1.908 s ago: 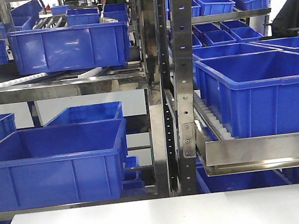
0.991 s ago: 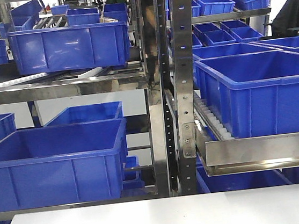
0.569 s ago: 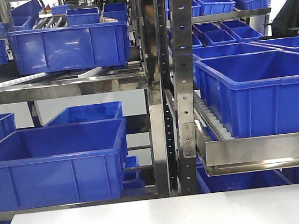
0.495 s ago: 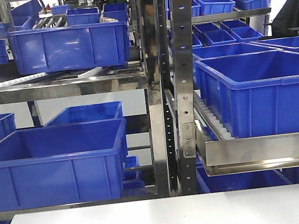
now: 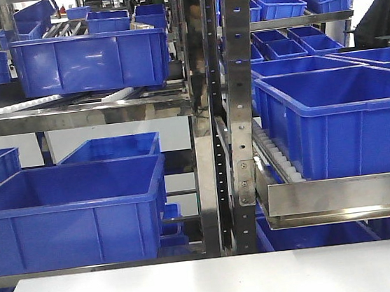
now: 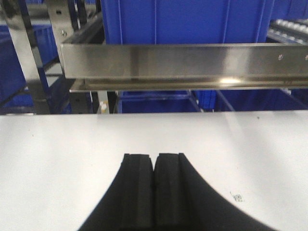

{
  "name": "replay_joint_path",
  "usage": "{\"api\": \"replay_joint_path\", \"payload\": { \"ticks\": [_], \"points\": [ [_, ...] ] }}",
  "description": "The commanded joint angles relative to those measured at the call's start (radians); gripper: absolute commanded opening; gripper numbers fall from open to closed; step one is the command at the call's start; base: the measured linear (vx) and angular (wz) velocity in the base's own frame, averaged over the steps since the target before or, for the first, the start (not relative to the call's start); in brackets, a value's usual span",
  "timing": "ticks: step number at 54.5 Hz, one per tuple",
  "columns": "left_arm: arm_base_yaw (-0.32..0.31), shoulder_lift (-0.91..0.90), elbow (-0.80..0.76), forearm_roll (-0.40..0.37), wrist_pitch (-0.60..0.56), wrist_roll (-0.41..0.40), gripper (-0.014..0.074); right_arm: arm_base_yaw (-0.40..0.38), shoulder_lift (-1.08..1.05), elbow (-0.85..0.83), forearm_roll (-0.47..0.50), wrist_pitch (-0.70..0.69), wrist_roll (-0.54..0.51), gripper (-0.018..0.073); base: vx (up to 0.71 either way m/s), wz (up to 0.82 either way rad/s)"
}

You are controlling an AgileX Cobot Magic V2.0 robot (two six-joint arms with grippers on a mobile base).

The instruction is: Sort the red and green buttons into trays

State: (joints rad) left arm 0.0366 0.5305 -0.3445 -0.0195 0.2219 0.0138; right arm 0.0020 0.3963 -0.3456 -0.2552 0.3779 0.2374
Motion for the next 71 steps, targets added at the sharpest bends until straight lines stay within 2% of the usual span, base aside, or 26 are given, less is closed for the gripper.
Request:
{"api": "replay_joint_path", "payload": {
  "ticks": [1,8,15,21,25,32,39,47,61,71],
  "points": [
    [-0.002,0.061,-0.032,-0.006,-0.070,0.017,0.0103,-0.005,0.039,-0.032,-0.016,-0.087,-0.003,0.0135,0.00,0.00],
    [-0.002,0.150,-0.032,-0.015,-0.079,0.023,0.0213,-0.005,0.068,-0.032,-0.016,-0.091,-0.003,0.0233,0.00,0.00],
    [-0.002,0.228,-0.032,-0.045,-0.067,0.022,0.0389,-0.005,0.084,-0.032,-0.016,-0.088,-0.003,0.0328,0.00,0.00],
    [-0.003,0.275,-0.032,-0.152,-0.071,0.024,0.0511,-0.005,0.088,-0.032,-0.016,-0.086,-0.003,0.0393,0.00,0.00],
    [-0.015,0.304,-0.033,-0.227,-0.066,0.067,0.0557,-0.005,0.088,-0.029,-0.018,-0.084,-0.003,0.0419,0.00,0.00],
    [-0.069,0.357,-0.033,-0.305,-0.049,0.226,0.0560,-0.005,0.090,-0.029,-0.018,-0.078,-0.004,0.0428,0.00,0.00],
    [-0.097,0.417,-0.033,-0.328,-0.075,0.358,0.0556,-0.005,0.094,-0.029,-0.018,-0.078,-0.007,0.0428,0.00,0.00],
    [-0.099,0.478,-0.038,-0.328,-0.142,0.371,0.0556,-0.005,0.094,-0.029,-0.018,-0.078,-0.007,0.0428,0.00,0.00],
    [-0.100,0.611,-0.079,-0.329,-0.136,0.370,0.0556,-0.005,0.094,-0.029,-0.018,-0.078,-0.007,0.0428,0.00,0.00],
    [-0.100,0.679,-0.110,-0.394,-0.111,0.370,0.0556,-0.005,0.094,-0.029,-0.018,-0.078,-0.007,0.0428,0.00,0.00]
  ]
}}
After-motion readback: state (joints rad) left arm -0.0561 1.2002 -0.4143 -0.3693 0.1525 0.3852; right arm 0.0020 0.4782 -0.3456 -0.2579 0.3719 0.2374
